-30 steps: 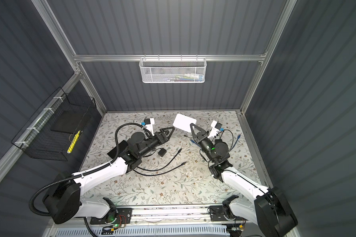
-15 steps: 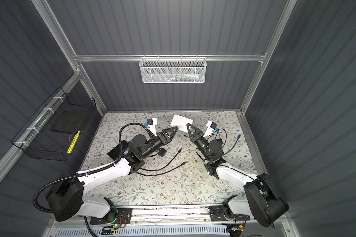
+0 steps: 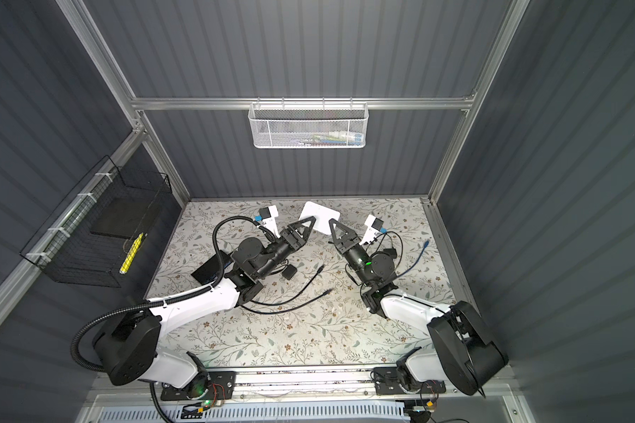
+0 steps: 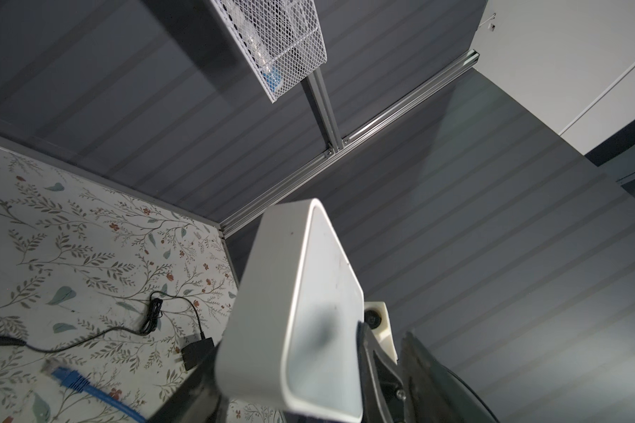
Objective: Insert the plug into the switch port
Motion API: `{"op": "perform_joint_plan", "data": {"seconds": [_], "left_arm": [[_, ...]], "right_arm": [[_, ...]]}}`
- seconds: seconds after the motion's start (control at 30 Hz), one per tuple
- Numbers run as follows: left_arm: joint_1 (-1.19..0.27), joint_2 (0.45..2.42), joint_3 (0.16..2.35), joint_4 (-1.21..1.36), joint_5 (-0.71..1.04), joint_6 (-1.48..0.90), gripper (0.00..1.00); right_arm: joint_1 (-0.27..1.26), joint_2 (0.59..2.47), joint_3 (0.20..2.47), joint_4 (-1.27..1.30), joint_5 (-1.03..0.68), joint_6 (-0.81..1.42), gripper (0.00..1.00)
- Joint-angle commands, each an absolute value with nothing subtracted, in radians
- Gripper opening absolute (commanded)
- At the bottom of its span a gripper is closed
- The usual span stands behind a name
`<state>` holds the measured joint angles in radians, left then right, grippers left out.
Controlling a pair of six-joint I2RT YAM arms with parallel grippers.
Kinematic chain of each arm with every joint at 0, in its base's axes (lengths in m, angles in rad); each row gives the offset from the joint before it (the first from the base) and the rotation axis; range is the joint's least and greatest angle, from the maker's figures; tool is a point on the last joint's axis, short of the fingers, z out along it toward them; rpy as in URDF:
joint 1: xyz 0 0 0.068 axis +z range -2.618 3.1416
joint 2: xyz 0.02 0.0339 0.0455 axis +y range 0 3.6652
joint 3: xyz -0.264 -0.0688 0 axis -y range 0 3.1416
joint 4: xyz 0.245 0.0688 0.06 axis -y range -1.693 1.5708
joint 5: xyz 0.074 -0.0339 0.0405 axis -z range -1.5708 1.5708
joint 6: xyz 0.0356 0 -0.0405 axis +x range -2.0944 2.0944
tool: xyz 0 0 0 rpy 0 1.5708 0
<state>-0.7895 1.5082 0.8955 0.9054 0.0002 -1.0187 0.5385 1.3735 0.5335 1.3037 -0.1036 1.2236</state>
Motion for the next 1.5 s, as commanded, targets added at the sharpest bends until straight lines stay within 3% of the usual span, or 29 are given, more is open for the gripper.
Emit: {"op": "perform_joint_plan", "data": {"seconds": [0.0,0.33,0.87,1.33,1.4,1.47], "left_arm": [[-0.802,1.544,0.938,0.994,-0.009,-1.025,0.70],[-0.815,1.595,0.916,1.138,-0.053,-1.057,0.65],[-0.828,1.577,0.902,1.120,-0.082,-1.056,0.53],[-0.829,1.597,0.915,1.126,-0.076,-1.057,0.18],[-0.828,1.590,0.908,1.125,-0.080,-1.057,0.09],[-0.827,1.570,0.899,1.102,-0.078,-1.053,0.00]], "right_arm": [[0.555,1.399,0.557,1.404,-0.099,1.243,0.00],[0.599,1.455,0.595,1.442,-0.067,1.222,0.00],[0.618,1.478,0.621,1.442,-0.054,1.196,0.00],[0.650,1.467,0.625,1.402,-0.073,1.164,0.00],[0.653,1.457,0.619,1.387,-0.092,1.146,0.07],[0.650,1.423,0.608,1.334,-0.106,1.118,0.21]]}}
